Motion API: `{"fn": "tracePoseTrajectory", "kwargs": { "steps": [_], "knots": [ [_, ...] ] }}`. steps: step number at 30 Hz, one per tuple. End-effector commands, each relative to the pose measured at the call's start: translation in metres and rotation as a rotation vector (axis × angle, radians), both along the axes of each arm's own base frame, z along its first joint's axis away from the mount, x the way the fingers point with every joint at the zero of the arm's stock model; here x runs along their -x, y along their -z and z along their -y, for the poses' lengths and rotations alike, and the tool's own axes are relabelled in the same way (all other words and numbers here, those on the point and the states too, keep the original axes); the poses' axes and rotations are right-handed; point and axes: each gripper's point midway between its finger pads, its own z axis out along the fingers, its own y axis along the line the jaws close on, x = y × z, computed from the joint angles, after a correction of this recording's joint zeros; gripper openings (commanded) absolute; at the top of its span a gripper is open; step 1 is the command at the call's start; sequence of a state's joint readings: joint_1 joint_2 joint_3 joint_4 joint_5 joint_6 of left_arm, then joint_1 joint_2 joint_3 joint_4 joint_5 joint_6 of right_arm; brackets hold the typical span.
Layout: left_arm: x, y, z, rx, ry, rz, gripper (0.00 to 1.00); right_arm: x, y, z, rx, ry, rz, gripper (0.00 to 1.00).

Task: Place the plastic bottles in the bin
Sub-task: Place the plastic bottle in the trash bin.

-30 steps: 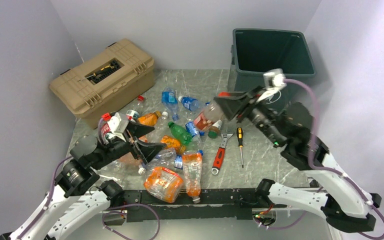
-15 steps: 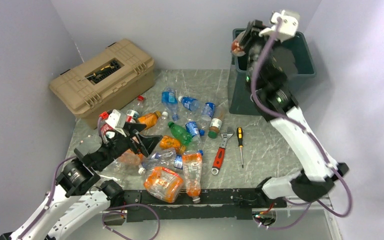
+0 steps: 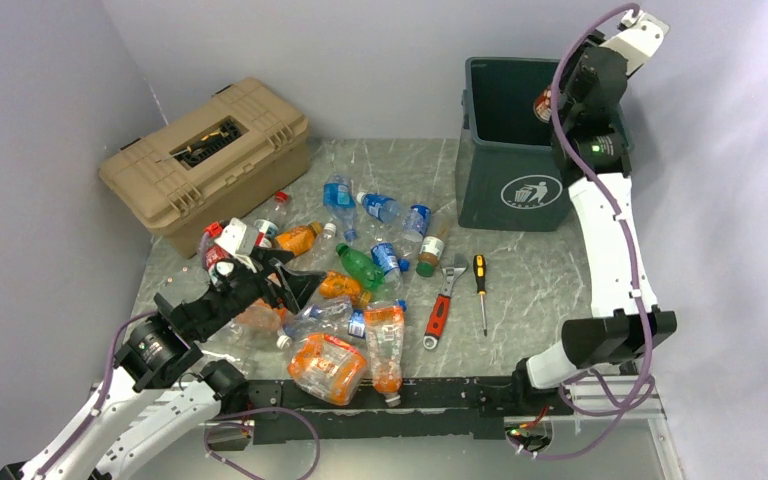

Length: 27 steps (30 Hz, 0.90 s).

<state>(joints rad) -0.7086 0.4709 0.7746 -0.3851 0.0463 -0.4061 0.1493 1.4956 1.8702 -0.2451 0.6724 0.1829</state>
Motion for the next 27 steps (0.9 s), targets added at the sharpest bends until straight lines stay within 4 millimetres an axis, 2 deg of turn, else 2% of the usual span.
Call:
{"fn": "tracePoseTrajectory", "kwargs": {
  "steps": [1, 5, 6, 7, 9, 10, 13, 15, 18, 20, 24, 26, 27],
  "knots": [
    [0.002, -0.017, 0.0, 0.031, 0.003, 0.023, 0.99, -0.029, 0.053, 0.007, -0.12, -0.081, -0.115, 0.0],
    [0.002, -0.016, 0.001, 0.026, 0.011, 0.021, 0.98, -0.038, 0.08, 0.015, -0.169, -0.094, -0.156, 0.0],
    [0.002, -0.016, 0.001, 0.024, 0.01, 0.02, 0.98, -0.04, 0.084, 0.014, -0.172, -0.103, -0.164, 0.04],
    [0.001, -0.015, 0.001, 0.023, 0.008, 0.017, 0.98, -0.042, 0.086, 0.013, -0.173, -0.112, -0.172, 0.19],
    [0.0, -0.015, -0.001, 0.024, -0.007, 0.011, 0.98, -0.044, 0.086, 0.01, -0.175, -0.134, -0.181, 0.58],
    [0.0, -0.014, -0.001, 0.025, -0.013, 0.008, 0.98, -0.044, 0.082, 0.009, -0.176, -0.138, -0.176, 0.7],
    [0.0, -0.014, -0.002, 0.023, -0.017, 0.011, 0.98, -0.041, 0.072, 0.006, -0.189, -0.156, -0.148, 0.89],
    [-0.001, -0.014, -0.002, 0.022, -0.016, 0.01, 0.98, -0.037, 0.06, 0.001, -0.2, -0.181, -0.12, 0.98],
    [-0.001, -0.013, -0.002, 0.018, -0.015, 0.006, 0.98, -0.029, 0.038, -0.014, -0.222, -0.252, -0.068, 1.0],
    [-0.002, -0.013, -0.001, 0.015, -0.016, 0.002, 0.98, -0.019, 0.017, -0.033, -0.223, -0.322, -0.025, 1.0],
    [-0.003, -0.012, -0.001, 0.012, -0.02, -0.003, 0.98, 0.014, -0.021, -0.1, -0.254, -0.57, 0.088, 1.0],
    [-0.004, -0.011, -0.001, 0.008, -0.023, -0.007, 0.98, 0.039, -0.029, -0.136, -0.354, -0.76, 0.168, 1.0],
    [-0.004, -0.011, -0.001, 0.006, -0.026, -0.01, 0.98, 0.058, -0.034, -0.153, -0.439, -0.879, 0.232, 1.0]
  ]
}}
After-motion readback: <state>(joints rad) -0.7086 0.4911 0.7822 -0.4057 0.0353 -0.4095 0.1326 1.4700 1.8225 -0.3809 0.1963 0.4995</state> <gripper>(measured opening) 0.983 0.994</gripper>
